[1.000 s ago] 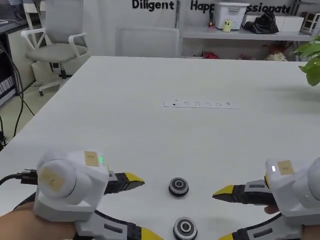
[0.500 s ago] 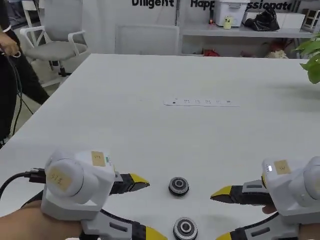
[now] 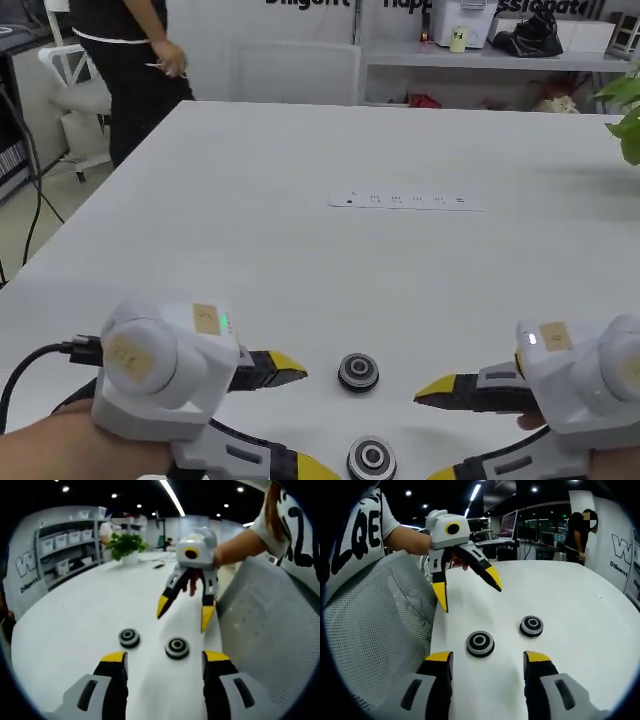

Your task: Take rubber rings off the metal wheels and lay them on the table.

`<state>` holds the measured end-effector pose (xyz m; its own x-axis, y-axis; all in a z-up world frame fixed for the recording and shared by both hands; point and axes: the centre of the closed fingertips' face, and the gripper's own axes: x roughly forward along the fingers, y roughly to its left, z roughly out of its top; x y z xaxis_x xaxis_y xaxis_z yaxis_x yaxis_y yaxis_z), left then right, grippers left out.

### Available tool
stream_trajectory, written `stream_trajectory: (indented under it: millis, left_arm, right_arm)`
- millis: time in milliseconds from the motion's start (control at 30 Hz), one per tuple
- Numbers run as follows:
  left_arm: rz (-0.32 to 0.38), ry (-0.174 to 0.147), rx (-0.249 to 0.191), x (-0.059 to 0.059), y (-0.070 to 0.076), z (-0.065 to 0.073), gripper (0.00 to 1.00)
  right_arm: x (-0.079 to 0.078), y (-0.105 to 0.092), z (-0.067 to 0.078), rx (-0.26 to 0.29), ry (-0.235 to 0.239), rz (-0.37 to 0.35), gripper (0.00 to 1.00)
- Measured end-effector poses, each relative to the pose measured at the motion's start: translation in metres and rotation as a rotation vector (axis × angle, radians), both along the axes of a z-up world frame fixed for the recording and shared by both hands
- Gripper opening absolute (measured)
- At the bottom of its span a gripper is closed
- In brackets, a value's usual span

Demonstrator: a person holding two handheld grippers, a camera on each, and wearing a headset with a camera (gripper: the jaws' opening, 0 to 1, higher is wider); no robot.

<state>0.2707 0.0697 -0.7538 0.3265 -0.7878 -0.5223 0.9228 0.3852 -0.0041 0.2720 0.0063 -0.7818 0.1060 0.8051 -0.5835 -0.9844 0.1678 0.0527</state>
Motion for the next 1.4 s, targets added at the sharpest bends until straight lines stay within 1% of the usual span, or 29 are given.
stream_trajectory:
  millis: [200,333,433,567,767,1200,1400]
  left_arm:
    - [-0.015,0.004,0.003,0.0,-0.004,-0.004,0.59]
    - [-0.022,0.012,-0.001,0.0,-0.008,-0.007,0.58]
    - [-0.031,0.018,0.006,-0.001,-0.009,-0.01,0.57]
    - [-0.033,0.026,0.009,0.0,-0.011,-0.013,0.56]
    - [-0.044,0.032,0.01,0.0,-0.015,-0.015,0.54]
    - [-0.056,0.048,0.021,-0.001,-0.019,-0.021,0.5]
    - [-0.053,0.048,0.026,0.001,-0.02,-0.023,0.49]
  right_arm:
    - [0.001,0.0,-0.002,-0.005,0.004,0.003,0.53]
    - [0.0,0.001,-0.004,-0.005,0.006,0.005,0.52]
    - [0.001,0.001,-0.006,-0.003,0.01,0.003,0.52]
    - [0.0,0.002,-0.009,-0.004,0.017,0.005,0.51]
    - [-0.001,0.003,-0.01,-0.008,0.022,0.011,0.5]
    - [-0.001,0.003,-0.012,-0.005,0.027,0.013,0.49]
    - [0.0,0.003,-0.012,-0.004,0.029,0.011,0.49]
